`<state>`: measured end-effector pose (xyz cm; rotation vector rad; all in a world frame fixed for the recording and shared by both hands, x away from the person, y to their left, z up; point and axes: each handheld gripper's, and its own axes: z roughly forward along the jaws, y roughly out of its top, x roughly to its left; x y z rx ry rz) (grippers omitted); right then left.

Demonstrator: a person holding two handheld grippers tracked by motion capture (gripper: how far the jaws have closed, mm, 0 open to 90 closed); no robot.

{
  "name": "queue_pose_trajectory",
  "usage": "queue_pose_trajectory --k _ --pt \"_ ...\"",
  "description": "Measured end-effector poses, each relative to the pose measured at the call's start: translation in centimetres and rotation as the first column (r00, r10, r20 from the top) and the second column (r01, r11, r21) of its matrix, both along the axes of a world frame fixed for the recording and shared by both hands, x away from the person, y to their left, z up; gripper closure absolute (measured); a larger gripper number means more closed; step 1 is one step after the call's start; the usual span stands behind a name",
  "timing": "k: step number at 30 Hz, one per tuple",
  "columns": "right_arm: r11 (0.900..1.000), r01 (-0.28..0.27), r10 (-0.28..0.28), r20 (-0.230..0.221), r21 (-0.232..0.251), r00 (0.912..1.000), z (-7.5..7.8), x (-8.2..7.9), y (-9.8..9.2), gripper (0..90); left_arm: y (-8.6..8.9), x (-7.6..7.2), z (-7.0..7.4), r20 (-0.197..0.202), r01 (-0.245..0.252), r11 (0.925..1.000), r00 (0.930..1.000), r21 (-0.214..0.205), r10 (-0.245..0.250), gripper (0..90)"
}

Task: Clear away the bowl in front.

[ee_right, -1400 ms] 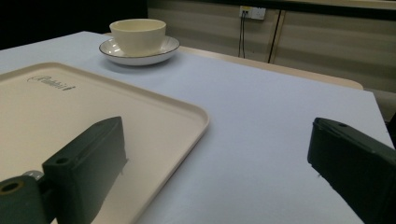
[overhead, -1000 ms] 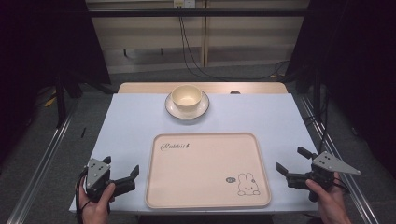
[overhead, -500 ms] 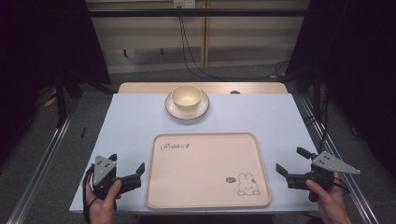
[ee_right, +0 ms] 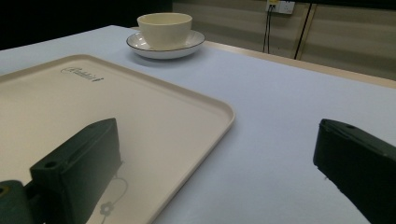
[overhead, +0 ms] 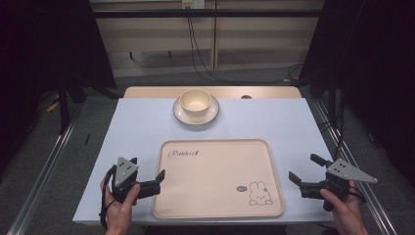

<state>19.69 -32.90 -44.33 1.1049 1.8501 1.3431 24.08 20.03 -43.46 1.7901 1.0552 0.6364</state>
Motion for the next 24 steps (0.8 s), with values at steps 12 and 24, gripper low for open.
queue_pose_trajectory --k 12,24 --pt "1.0 0.0 0.0 0.0 -0.009 1.0 0.0 0.0 0.0 1.0 -1.9 3.6 1.9 0.028 0.032 0.9985 0.9991 -0.044 -0.031 1.3" --pt "0.9999 -0.013 0.013 -0.007 -0.003 0.9999 -0.1 0.1 0.1 1.2 -2.9 6.2 2.4 0.008 0.052 0.9974 0.9986 -0.05 -0.052 1.6"
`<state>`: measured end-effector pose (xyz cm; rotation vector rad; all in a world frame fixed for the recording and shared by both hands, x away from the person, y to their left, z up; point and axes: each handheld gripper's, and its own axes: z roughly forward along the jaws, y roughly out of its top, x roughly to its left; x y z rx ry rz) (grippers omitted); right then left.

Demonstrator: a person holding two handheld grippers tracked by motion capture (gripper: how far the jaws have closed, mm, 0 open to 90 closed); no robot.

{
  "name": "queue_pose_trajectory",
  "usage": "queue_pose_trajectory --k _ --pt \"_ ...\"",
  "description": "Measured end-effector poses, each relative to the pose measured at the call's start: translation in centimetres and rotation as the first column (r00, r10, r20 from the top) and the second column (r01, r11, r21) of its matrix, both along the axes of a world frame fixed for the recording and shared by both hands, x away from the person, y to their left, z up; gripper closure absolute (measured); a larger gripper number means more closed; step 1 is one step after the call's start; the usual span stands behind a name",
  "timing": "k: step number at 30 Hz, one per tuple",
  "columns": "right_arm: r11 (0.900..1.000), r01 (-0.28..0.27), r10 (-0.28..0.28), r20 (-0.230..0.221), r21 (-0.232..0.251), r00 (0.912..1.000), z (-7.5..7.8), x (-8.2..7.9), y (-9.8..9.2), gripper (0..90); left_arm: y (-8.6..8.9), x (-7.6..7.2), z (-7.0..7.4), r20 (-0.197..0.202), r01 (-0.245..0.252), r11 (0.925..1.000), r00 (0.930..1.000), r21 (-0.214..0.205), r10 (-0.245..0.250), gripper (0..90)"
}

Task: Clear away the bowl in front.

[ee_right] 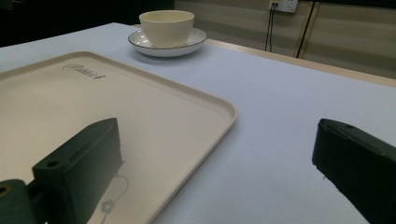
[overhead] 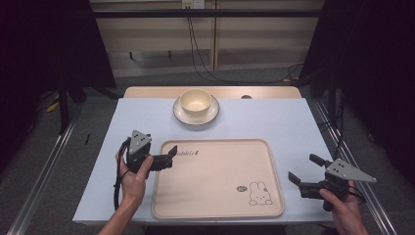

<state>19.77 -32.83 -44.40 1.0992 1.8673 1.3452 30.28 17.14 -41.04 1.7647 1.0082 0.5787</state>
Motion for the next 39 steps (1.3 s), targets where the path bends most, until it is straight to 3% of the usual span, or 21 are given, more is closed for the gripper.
queue_pose_trajectory --k 6,10,11,14,17,20,22,25,28,30,34,35,39 --pt "1.0 0.004 -0.004 0.006 0.0 1.0 0.0 0.0 -0.1 1.3 -0.3 1.5 0.2 -0.018 0.009 0.9999 0.9998 -0.014 -0.009 1.4" --pt "1.0 0.003 -0.003 0.001 0.003 1.0 0.0 0.0 0.0 1.4 -0.8 2.7 0.4 -0.031 0.055 0.9978 0.9981 0.037 -0.054 2.1" --pt "1.0 0.004 -0.004 0.001 0.003 1.0 0.0 0.0 0.0 1.4 -1.0 3.0 0.3 -0.035 0.042 0.9991 0.9985 0.004 -0.042 2.0" --pt "1.0 0.002 -0.002 0.001 0.003 1.0 0.0 0.0 0.0 1.4 -1.2 3.5 0.3 -0.033 0.04 0.9991 0.9987 0.011 -0.04 1.2" --pt "1.0 0.004 -0.004 0.001 0.004 1.0 0.0 0.0 0.0 1.4 -1.8 4.7 0.5 -0.035 0.045 0.998 0.9984 0.044 -0.044 1.8" --pt "1.0 0.003 -0.003 0.0 0.005 1.0 0.0 0.1 0.0 1.4 -2.3 5.5 0.7 -0.029 0.06 0.9969 0.9979 0.051 -0.058 1.7" --pt "1.0 0.003 -0.003 -0.001 0.003 1.0 0.0 0.1 0.0 1.4 -2.7 5.9 0.9 -0.018 0.071 0.9971 0.9974 0.029 -0.07 4.2" --pt "1.0 0.002 -0.002 -0.001 0.006 1.0 0.0 0.1 0.0 1.4 -3.2 6.6 1.1 -0.017 0.079 0.9955 0.9968 0.053 -0.078 3.5" --pt "1.0 0.003 -0.003 0.0 0.006 1.0 0.0 0.1 0.0 1.4 -3.5 7.0 1.2 -0.011 0.069 0.9959 0.9976 0.058 -0.069 3.6" --pt "1.0 0.003 -0.003 -0.001 0.007 1.0 0.0 0.1 0.0 1.4 -3.8 7.4 1.4 -0.034 0.054 0.9974 0.998 0.048 -0.053 4.0" --pt "1.0 0.003 -0.003 0.002 0.004 1.0 0.0 0.1 -0.1 1.4 -4.5 7.9 1.7 -0.027 0.067 0.9968 0.9974 0.044 -0.066 4.3" --pt "1.0 0.001 -0.001 -0.002 0.006 1.0 -0.1 0.1 0.0 1.4 -4.7 8.2 1.7 -0.024 0.061 0.9957 0.998 0.07 -0.059 4.3" --pt "1.0 0.002 -0.002 0.0 0.009 1.0 0.0 0.1 -0.1 1.3 -5.1 9.8 1.7 -0.044 0.057 0.9952 0.9976 0.08 -0.053 7.0"
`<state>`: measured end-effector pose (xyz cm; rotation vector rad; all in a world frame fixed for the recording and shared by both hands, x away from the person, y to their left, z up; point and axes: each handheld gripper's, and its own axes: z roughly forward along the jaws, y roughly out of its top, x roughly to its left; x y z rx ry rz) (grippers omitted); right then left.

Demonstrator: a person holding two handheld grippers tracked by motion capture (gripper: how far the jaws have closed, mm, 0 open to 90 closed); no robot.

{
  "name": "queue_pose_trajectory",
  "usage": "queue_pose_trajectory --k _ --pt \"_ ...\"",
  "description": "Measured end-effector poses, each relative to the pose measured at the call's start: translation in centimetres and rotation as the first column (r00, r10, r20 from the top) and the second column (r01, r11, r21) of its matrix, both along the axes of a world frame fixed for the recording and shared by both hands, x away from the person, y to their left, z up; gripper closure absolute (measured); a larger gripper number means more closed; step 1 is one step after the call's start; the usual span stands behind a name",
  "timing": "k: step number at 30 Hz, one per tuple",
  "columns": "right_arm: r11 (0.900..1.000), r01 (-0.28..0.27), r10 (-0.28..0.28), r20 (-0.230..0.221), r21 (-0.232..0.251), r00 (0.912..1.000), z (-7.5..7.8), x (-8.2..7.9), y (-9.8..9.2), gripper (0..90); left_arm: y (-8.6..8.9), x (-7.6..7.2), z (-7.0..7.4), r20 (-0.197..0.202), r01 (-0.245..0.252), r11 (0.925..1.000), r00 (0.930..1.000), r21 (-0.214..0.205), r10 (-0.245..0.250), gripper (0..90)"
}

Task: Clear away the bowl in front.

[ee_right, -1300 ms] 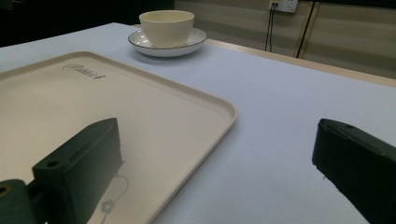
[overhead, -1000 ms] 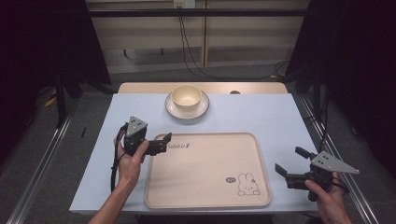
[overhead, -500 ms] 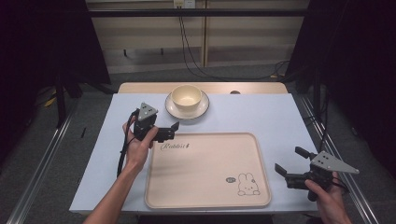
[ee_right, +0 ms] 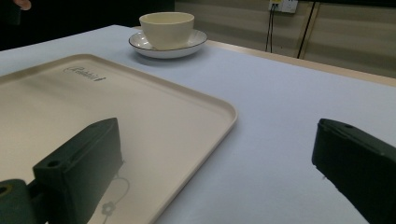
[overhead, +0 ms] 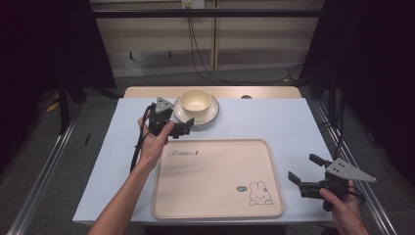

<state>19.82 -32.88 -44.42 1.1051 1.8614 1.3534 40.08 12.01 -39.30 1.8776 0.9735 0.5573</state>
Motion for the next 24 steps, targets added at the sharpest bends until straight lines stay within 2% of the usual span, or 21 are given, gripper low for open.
queue_pose_trajectory --k 1,2,3,7,8,9,11,14,16,19,20,21,22,23,24 --pt "1.0 0.001 -0.001 0.0 0.002 1.0 0.0 0.0 0.0 1.4 -0.1 0.3 -0.1 -0.003 0.002 1.0 1.0 -0.005 -0.002 10.0" --pt "1.0 -0.001 0.001 0.006 0.0 1.0 0.0 0.0 0.0 1.3 -0.2 1.1 -0.1 -0.006 -0.019 0.9997 0.9998 0.016 0.019 9.9" --pt "1.0 -0.001 0.001 0.009 0.004 1.0 0.0 0.0 0.0 1.3 -0.2 1.4 -0.1 -0.016 -0.016 0.9997 0.9997 0.02 0.016 11.1" --pt "1.0 -0.003 0.003 0.01 0.006 0.9999 0.0 0.0 -0.1 1.3 -0.4 2.6 -0.3 -0.041 -0.026 0.9994 0.9988 0.023 0.027 9.0" --pt "1.0 -0.005 0.005 0.009 0.006 0.9999 0.1 0.0 -0.1 1.3 -0.3 3.4 -0.2 -0.051 -0.017 0.9993 0.9985 0.034 0.019 8.1" --pt "0.9999 -0.006 0.006 0.009 0.008 0.9999 0.1 0.0 -0.1 1.3 -0.3 3.4 -0.2 -0.051 -0.017 0.9993 0.9985 0.034 0.019 7.8" --pt "0.9999 -0.005 0.005 0.008 0.009 1.0 0.1 0.0 -0.1 1.3 -0.2 4.2 -0.1 -0.074 -0.01 0.9999 0.9973 -0.009 0.009 7.9" --pt "1.0 -0.006 0.006 0.009 0.005 0.9999 0.0 0.0 -0.1 1.3 -0.3 5.4 0.1 -0.093 -0.02 0.9997 0.9955 0.016 0.022 6.9" --pt "1.0 -0.006 0.006 0.011 0.006 0.9999 0.0 0.0 -0.1 1.3 -0.4 5.9 0.0 -0.101 0.001 0.9999 0.9949 -0.011 -0.002 7.7" --pt "1.0 -0.006 0.006 0.01 0.007 0.9999 0.0 0.0 -0.1 1.3 -0.6 6.5 -0.2 -0.117 0.009 0.9999 0.9931 -0.014 -0.011 5.6" --pt "0.9999 -0.009 0.009 0.008 0.007 0.9999 0.0 0.0 -0.1 1.3 -0.9 7.0 -0.5 -0.107 -0.019 0.9998 0.9941 -0.007 0.019 7.1" --pt "0.9999 -0.007 0.007 0.008 0.008 0.9999 0.0 0.0 -0.1 1.3 -0.9 7.0 -0.5 -0.107 -0.019 0.9998 0.9941 -0.007 0.019 7.9" --pt "0.9999 -0.006 0.006 0.01 0.008 0.9999 0.0 0.0 -0.1 1.3 -0.9 7.6 -0.6 -0.113 -0.018 0.9996 0.9934 0.02 0.021 7.9" --pt "1.0 -0.009 0.009 0.012 0.005 0.9999 0.0 0.0 -0.1 1.4 -0.9 7.6 -0.6 -0.113 -0.018 0.9996 0.9934 0.02 0.021 7.7" --pt "0.9999 -0.013 0.013 0.01 0.006 0.9999 0.0 0.0 -0.1 1.3 -1.1 8.3 -1.0 -0.125 -0.039 0.9992 0.9914 0.005 0.04 7.5"
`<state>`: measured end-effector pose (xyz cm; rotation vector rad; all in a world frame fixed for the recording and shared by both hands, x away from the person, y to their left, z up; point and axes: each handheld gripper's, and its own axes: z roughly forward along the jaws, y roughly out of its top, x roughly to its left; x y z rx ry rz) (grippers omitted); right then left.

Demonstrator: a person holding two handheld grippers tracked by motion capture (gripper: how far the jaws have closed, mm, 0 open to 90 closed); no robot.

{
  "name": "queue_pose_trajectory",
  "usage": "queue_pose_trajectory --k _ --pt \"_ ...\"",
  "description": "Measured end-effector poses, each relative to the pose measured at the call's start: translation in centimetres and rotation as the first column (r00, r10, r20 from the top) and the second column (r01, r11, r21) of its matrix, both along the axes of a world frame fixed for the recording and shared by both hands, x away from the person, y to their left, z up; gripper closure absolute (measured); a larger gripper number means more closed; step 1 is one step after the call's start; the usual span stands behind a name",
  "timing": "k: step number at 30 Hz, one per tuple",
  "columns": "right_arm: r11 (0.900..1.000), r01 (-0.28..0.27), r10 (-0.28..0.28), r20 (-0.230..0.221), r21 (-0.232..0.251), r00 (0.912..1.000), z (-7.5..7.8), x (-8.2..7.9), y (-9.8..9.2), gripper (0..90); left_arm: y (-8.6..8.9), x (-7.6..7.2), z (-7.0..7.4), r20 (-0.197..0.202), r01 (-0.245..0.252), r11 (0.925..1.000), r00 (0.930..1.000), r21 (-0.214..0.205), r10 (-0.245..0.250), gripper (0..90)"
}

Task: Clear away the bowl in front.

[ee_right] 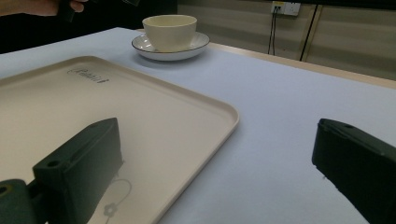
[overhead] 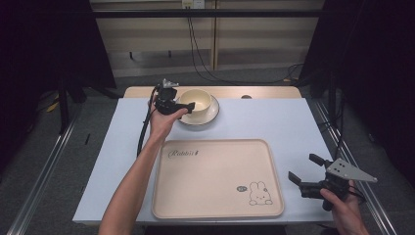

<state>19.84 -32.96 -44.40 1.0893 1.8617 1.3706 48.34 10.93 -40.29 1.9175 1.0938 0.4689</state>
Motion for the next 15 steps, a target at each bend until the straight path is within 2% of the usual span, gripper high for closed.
queue_pose_trajectory --k 1,2,3,4,5,6,7,8,9,10,12,13,15 --pt "1.0 0.0 0.0 0.0 0.0 1.0 0.0 0.0 0.0 1.3 0.0 0.0 0.0 0.0 0.0 1.0 1.0 0.0 0.0 7.4" --pt "1.0 -0.001 0.001 0.0 0.0 1.0 0.0 0.0 0.0 1.3 0.1 0.4 -0.1 -0.012 0.001 0.9999 0.9999 0.017 -0.001 7.4" --pt "1.0 0.002 -0.002 0.003 -0.004 1.0 0.0 0.0 0.0 1.3 0.0 0.6 -0.3 -0.019 -0.011 0.9999 0.9997 0.01 0.011 7.6" --pt "1.0 0.0 0.0 0.003 -0.004 1.0 0.0 0.0 0.0 1.3 -0.1 1.1 -0.6 -0.023 -0.012 0.9994 0.9996 0.032 0.013 7.7" --pt "1.0 0.0 0.0 0.003 -0.004 1.0 0.0 0.0 0.0 1.3 -0.1 1.1 -0.6 -0.023 -0.012 0.9994 0.9996 0.032 0.013 8.4" --pt "1.0 0.001 -0.001 0.002 -0.002 1.0 0.0 0.0 0.0 1.3 -0.3 1.3 -0.8 -0.021 -0.04 0.999 0.999 0.023 0.04 8.4" --pt "1.0 0.002 -0.002 0.0 -0.001 1.0 0.0 0.0 0.0 1.3 0.1 1.9 -0.8 -0.036 -0.021 0.9983 0.9991 0.054 0.023 9.1" --pt "1.0 0.002 -0.002 0.0 -0.001 1.0 0.0 0.0 0.0 1.3 -0.1 2.1 -0.9 -0.028 -0.041 0.9987 0.9987 0.029 0.042 9.4" --pt "1.0 0.002 -0.002 0.0 -0.001 1.0 0.0 0.0 0.0 1.3 -0.1 2.1 -0.9 -0.028 -0.041 0.9987 0.9987 0.029 0.042 10.8" --pt "1.0 -0.003 0.003 0.007 -0.001 1.0 0.0 0.0 0.0 1.3 -0.1 2.4 -0.9 -0.024 -0.038 0.9976 0.9989 0.059 0.039 13.5" --pt "1.0 -0.007 0.007 0.004 0.003 1.0 0.0 0.0 0.0 1.3 0.0 2.6 -1.1 -0.03 -0.033 0.9971 0.9989 0.068 0.035 16.9" --pt "1.0 -0.007 0.007 0.005 0.004 1.0 0.0 0.0 0.0 1.3 -0.2 2.7 -1.2 -0.02 -0.053 0.9956 0.9983 0.077 0.054 19.3" --pt "0.9999 -0.009 0.009 0.003 0.004 1.0 0.0 0.0 0.0 1.3 -0.1 3.0 -1.3 -0.038 -0.044 0.9954 0.9982 0.085 0.047 21.5"
